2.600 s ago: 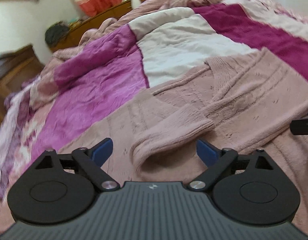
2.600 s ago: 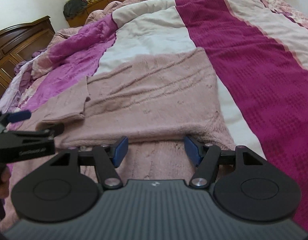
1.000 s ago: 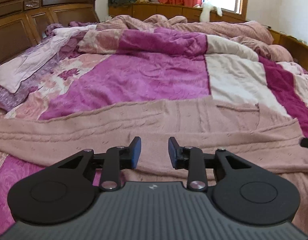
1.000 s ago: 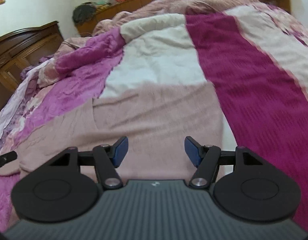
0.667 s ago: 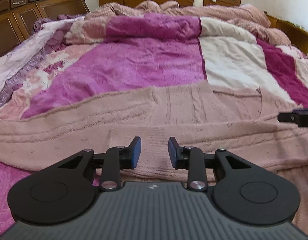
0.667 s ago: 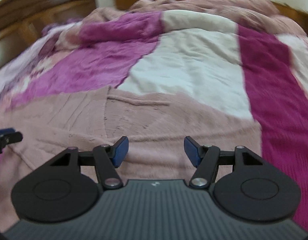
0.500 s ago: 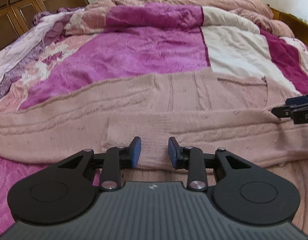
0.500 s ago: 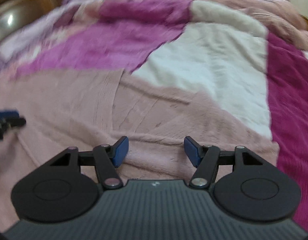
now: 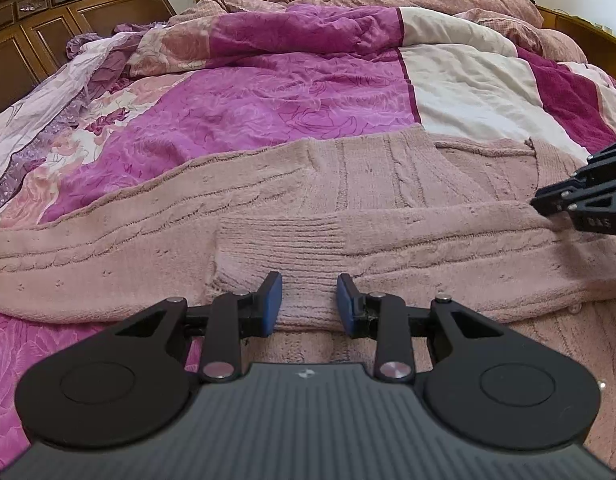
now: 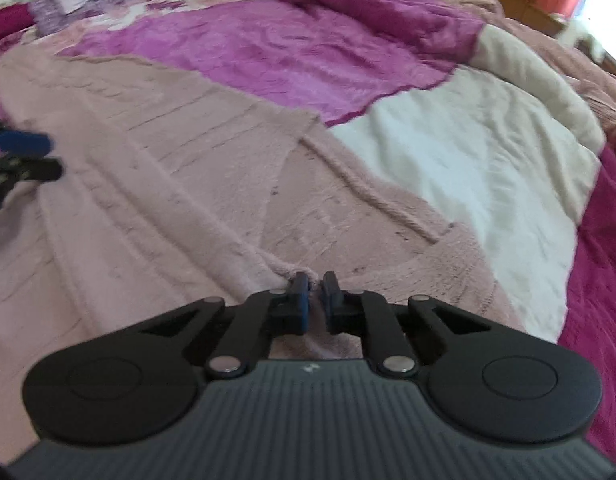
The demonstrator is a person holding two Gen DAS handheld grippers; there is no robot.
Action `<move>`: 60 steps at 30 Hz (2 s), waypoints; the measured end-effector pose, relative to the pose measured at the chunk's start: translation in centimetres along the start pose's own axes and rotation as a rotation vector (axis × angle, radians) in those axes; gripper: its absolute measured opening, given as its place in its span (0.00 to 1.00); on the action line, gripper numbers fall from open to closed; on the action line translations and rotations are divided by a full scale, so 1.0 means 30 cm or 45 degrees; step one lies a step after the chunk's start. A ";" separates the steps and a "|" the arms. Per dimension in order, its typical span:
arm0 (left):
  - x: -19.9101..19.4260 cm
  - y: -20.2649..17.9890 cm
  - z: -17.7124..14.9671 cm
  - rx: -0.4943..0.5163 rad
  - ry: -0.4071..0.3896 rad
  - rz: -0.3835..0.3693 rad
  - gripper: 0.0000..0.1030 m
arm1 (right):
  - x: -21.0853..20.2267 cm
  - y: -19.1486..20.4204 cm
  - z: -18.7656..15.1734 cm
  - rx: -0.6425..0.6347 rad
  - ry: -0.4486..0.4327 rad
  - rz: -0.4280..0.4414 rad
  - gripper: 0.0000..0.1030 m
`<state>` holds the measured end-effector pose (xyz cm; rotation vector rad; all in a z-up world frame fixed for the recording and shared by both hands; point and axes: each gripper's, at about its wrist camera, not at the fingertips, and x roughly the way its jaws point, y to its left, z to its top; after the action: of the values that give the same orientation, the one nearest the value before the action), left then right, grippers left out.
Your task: Fold small clothes
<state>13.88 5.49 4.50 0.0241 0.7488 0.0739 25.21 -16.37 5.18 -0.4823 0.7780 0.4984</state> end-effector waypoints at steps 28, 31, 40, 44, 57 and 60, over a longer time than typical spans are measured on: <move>-0.179 0.183 0.005 -0.190 -0.049 0.050 0.55 | -0.442 0.037 -0.270 0.847 -0.238 -0.035 0.59; -0.214 0.237 -0.011 -0.229 -0.053 0.083 0.57 | -0.482 0.066 -0.297 0.894 -0.247 -0.017 0.59; -0.239 0.427 -0.087 -0.425 0.023 0.188 0.63 | -0.523 0.169 -0.384 0.922 -0.207 -0.021 0.65; -0.232 0.505 -0.121 -0.526 0.052 0.211 0.63 | -0.521 0.192 -0.421 0.962 -0.186 -0.032 0.65; -0.178 0.729 -0.180 -0.970 0.009 0.193 0.63 | -0.505 0.260 -0.503 0.978 -0.125 -0.061 0.65; -0.155 0.772 -0.182 -1.043 -0.003 0.192 0.63 | -0.506 0.263 -0.508 0.987 -0.123 -0.066 0.65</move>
<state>5.42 28.22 4.77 -0.6990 0.6692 0.5191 3.20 -22.67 5.45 0.2400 0.7972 0.1412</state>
